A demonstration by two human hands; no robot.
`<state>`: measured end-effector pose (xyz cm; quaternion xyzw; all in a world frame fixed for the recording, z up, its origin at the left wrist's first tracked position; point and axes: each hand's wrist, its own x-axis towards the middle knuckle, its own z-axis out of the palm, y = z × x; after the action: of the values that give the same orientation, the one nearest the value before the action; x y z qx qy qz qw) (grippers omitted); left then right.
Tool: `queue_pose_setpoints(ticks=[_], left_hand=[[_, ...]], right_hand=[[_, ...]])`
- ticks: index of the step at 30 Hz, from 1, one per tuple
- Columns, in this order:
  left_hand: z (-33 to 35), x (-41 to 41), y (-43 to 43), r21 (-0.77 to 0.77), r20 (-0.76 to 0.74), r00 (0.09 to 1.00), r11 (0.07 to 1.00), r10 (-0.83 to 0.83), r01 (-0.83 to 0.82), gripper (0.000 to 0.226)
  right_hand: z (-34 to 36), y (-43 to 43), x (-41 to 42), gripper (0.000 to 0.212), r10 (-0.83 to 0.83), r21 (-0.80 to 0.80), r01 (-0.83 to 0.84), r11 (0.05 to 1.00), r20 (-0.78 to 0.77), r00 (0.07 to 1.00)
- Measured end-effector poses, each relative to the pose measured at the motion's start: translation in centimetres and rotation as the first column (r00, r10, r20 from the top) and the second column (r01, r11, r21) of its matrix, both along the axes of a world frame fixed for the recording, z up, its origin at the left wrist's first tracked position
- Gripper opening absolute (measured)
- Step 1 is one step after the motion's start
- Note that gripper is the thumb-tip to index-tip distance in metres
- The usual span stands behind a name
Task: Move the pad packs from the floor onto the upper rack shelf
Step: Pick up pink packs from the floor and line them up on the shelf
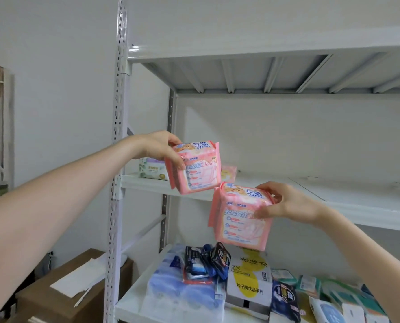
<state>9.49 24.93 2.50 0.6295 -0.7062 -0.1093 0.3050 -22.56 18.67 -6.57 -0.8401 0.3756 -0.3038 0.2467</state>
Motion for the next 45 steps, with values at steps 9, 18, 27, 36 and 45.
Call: queue_pose_setpoints(ticks=[9,18,27,36,45], left_hand=[[3.7,5.6,-11.9,-0.021,-0.073,0.991,0.994,-0.112,0.111,0.043],[6.0,9.8,-23.9,-0.011,-0.043,0.973,0.974,-0.227,0.227,0.036],[6.6,10.6,-33.9,0.007,-0.059,0.967,0.968,-0.248,0.249,0.043],[6.1,10.9,-38.8,0.134,-0.033,0.957,0.948,-0.287,0.289,0.049],[3.7,12.1,-40.7,0.228,0.098,0.949,0.935,-0.298,0.27,0.071]], right_hand=[[2.7,-7.5,5.9,0.059,0.009,0.01,-0.01,1.0,0.041,0.999],[4.1,-13.6,10.8,0.068,-0.031,0.004,0.031,1.0,0.086,0.996],[6.4,-18.5,11.9,0.072,-0.017,-0.011,0.017,1.0,0.047,0.999],[6.5,-22.4,13.7,0.073,-0.033,0.014,0.032,0.999,0.063,0.998],[5.1,-24.1,15.6,0.072,-0.058,0.053,0.054,0.997,0.073,0.996]])
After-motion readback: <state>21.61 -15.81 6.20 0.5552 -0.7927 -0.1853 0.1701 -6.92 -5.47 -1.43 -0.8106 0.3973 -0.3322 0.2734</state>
